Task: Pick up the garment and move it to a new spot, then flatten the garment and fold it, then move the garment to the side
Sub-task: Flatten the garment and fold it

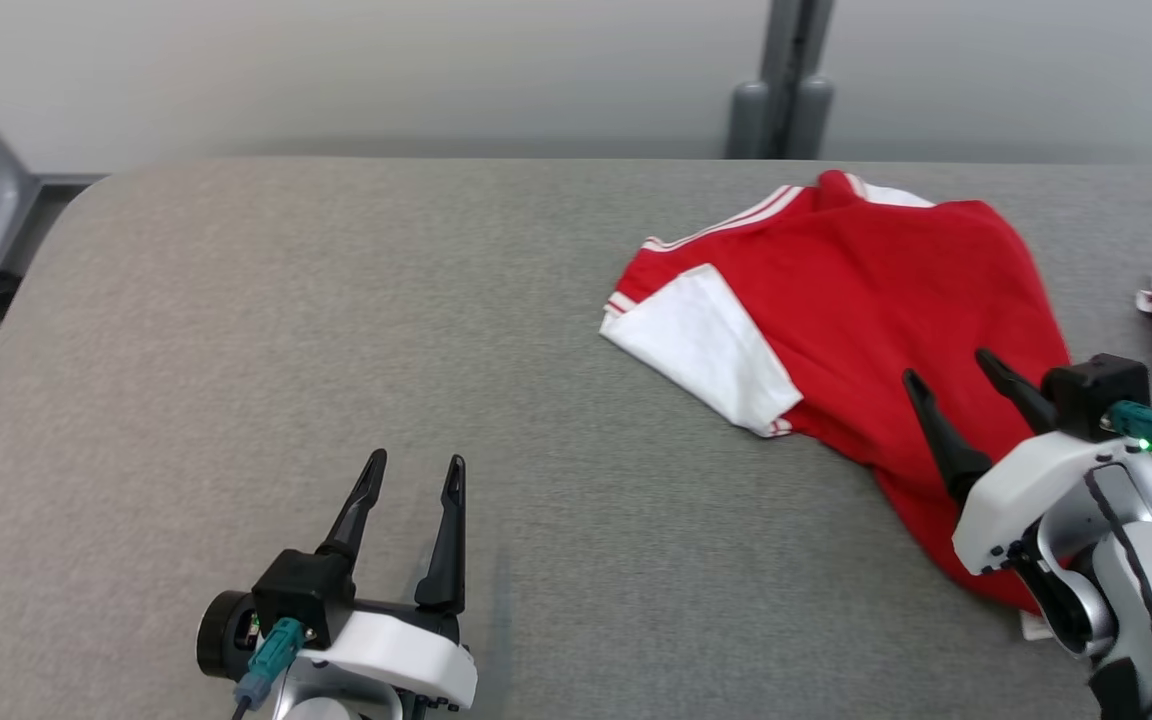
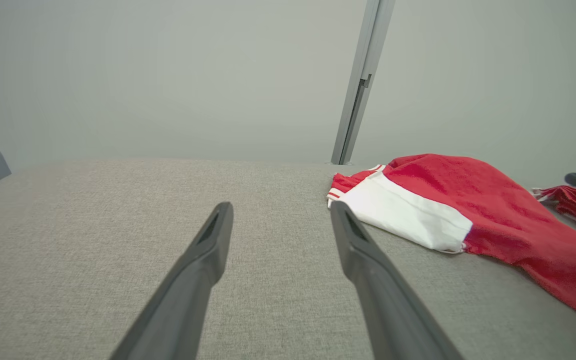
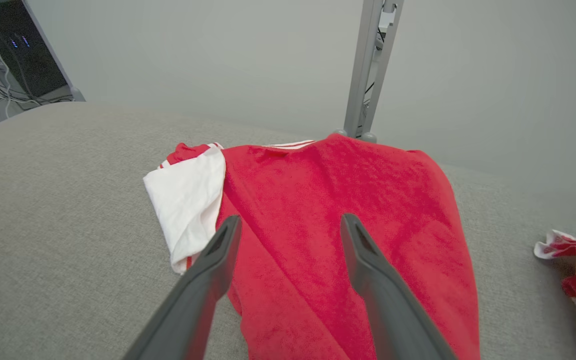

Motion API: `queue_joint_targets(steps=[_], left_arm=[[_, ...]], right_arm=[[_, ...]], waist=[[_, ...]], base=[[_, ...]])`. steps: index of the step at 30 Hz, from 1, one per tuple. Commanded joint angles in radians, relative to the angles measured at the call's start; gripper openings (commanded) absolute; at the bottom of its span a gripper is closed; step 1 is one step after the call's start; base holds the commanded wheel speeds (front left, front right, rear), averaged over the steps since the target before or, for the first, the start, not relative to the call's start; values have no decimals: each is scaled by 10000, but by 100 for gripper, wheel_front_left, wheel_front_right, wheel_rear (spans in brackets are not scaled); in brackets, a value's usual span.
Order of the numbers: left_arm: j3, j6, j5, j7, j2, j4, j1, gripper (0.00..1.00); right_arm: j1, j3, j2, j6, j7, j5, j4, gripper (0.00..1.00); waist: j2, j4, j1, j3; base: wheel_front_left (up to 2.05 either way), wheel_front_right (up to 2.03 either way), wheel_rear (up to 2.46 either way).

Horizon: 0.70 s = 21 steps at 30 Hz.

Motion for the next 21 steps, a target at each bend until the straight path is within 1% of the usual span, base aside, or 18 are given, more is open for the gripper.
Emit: queue_joint_targets(steps=[1, 5, 9, 10, 14, 18, 19, 20, 21], left_arm=[[3, 35, -41, -1, 45, -32, -181, 100], [28, 91, -73, -1, 43, -61, -172, 100], [0, 110, -133, -1, 45, -105, -172, 100], [0, 110, -133, -1, 45, -105, -172, 100], [-23, 138, -156, -1, 43, -132, -181, 100], [-31, 164, -175, -1, 43, -164, -203, 100], [-57, 188, -199, -1, 43, -179, -211, 100], [-59, 205, -217, -1, 46, -181, -214, 100], [-68, 214, -234, -1, 48, -184, -219, 100]], right_arm=[[-252, 118, 36, 1, -37, 127, 363, 100], [-868, 709, 411, 1, -255, 595, 1803, 100], [-1331, 1255, 685, 1, -556, 1013, 2896, 100], [-1331, 1255, 685, 1, -556, 1013, 2896, 100], [-1803, 1583, 719, 1, -806, 1153, 3931, 100], [-2301, 1619, 813, 1, -967, 1057, 5042, 100], [-2495, 1705, 954, 1, -1066, 1140, 5397, 84], [-2580, 1753, 981, 1, -1094, 1190, 5549, 50], [-2651, 1818, 998, 1, -1164, 1232, 5667, 39]], waist=[[-1, 611, 0, 230], [-1, 1157, 0, 317], [-1, 1590, 0, 368], [-1, 1590, 0, 368], [-1, 1863, 0, 437], [-1, 2038, 0, 520], [-1, 2099, 0, 549], [-1, 2122, 0, 561], [-1, 2143, 0, 569]], base=[[0, 0, 0], [0, 0, 0], [0, 0, 0], [0, 0, 0], [0, 0, 0], [0, 0, 0], [0, 0, 0], [0, 0, 0], [0, 0, 0]])
